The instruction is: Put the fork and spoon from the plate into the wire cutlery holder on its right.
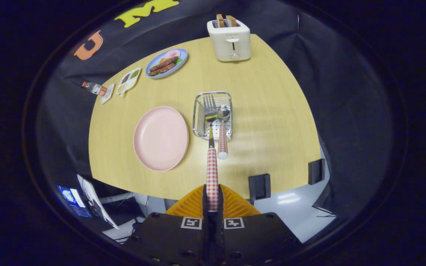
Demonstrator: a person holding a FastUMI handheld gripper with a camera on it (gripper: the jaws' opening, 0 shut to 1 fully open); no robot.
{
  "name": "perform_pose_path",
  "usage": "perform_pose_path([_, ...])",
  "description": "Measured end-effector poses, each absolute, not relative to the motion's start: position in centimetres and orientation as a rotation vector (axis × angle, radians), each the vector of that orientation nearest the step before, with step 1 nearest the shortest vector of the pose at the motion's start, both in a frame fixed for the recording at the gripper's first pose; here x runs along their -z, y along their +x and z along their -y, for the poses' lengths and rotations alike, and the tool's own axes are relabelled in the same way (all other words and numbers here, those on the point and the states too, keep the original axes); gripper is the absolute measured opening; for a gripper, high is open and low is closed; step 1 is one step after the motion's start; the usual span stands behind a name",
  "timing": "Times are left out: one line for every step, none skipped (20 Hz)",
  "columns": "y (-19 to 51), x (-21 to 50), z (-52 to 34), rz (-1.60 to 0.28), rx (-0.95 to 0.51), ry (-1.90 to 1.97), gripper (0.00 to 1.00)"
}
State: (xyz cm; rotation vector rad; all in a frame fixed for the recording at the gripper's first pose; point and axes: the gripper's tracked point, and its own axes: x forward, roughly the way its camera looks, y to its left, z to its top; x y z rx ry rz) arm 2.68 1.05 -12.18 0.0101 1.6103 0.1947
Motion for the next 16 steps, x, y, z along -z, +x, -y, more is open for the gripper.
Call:
perform_pose_path([2.8,12.3,-1.0,-1.618,-0.196,0.013,0.07])
perform_pose_path([3.0,12.5,-1.0,-1.623,-0.198,0.014,0.07])
perform_pose_path([3.0,12.5,-1.1,-1.628,-0.200,0.013,0.07])
perform_pose_path([3.1,12.6,-1.1,-1.631,-0.203,0.009,0.07])
perform_pose_path([3.2,12.5,-1.2,-1.633,-0.202,0.005,0.09])
perform_pose_path([3.4,12.5,-1.2,-1.631,-0.203,0.003,0.09])
perform_pose_path([3.5,12.3,-1.2,-1.628,-0.202,0.000,0.09])
perform_pose_path([3.8,12.2,-1.2,-1.619,-0.198,-0.001,0.09])
perform_pose_path([4.1,12.0,-1.3,-1.612,-0.198,-0.003,0.09])
perform_pose_path([4.5,11.9,-1.2,-1.602,-0.194,-0.008,0.09])
perform_pose_path([4.9,11.7,-1.1,-1.594,-0.188,-0.012,0.09])
perform_pose_path([5.3,11.6,-1.2,-1.588,-0.188,-0.011,0.09])
perform_pose_path([5.5,11.5,-1.4,-1.582,-0.189,-0.007,0.09])
perform_pose_path([5.9,11.4,-1.5,-1.577,-0.189,-0.008,0.09])
perform_pose_path([6.2,11.3,-1.6,-1.573,-0.189,-0.007,0.09])
perform_pose_path([6.5,11.3,-1.7,-1.572,-0.189,-0.007,0.09])
